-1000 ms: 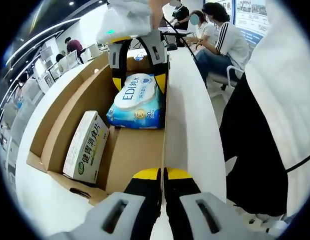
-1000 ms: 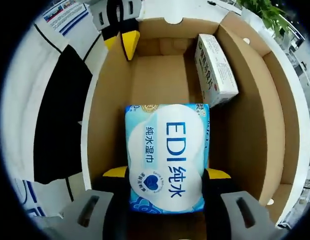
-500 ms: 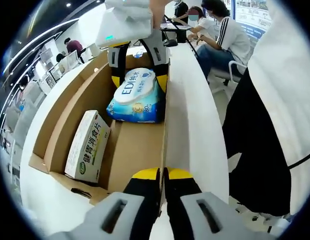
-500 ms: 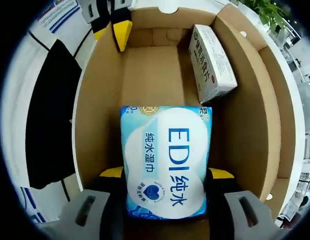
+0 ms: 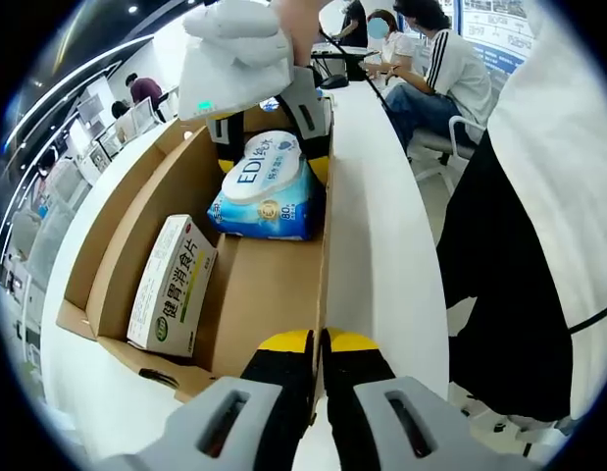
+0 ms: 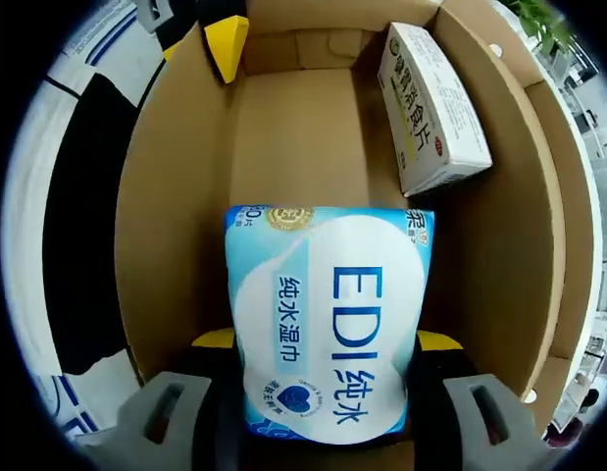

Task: Operate the shoe box by opening the lid, removing the specified soft item, and placing it in the target area until the item is outside and the box remains undamaged.

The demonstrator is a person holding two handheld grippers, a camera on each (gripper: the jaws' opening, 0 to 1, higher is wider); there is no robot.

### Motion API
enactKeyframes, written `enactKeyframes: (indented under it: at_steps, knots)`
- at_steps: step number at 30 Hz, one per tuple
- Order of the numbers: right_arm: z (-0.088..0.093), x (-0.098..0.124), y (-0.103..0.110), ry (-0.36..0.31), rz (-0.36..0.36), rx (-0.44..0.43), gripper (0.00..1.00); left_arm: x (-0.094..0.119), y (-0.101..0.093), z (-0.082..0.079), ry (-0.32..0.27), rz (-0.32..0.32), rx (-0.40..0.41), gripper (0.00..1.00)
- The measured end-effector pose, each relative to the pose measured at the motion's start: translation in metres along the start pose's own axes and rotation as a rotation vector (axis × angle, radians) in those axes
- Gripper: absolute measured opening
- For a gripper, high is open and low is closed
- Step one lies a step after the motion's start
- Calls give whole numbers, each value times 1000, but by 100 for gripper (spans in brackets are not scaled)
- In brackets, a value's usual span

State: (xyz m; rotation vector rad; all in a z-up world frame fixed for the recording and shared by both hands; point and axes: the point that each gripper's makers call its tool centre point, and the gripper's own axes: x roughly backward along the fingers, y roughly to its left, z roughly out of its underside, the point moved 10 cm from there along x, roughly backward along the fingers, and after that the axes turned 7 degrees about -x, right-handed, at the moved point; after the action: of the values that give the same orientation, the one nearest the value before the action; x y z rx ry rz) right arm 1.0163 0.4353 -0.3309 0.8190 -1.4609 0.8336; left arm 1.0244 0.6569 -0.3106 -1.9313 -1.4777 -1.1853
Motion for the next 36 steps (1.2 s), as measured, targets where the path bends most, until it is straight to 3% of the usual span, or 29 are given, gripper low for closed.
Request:
enactKeyframes:
  at_steps: [7,14,24,28,36]
  knots:
    - [0,-11,-6,29,-30,-46,74,0,-1,0,-2,-6,3,4]
    - [-2,-15,-7,35,-31,-28,75,-1,0,-1,-4,-1,5,4]
    - [-10,-12,-8,126,-33,-8,68,0,0,-2,-13,8,-7,3]
    - [-7,-5,-10,61,-29,-44,65,0,0,-3,-17,14,-15,2]
    - [-4,-4,-4,39,-49,1,64,1,0,-3,-22,11,-16,2]
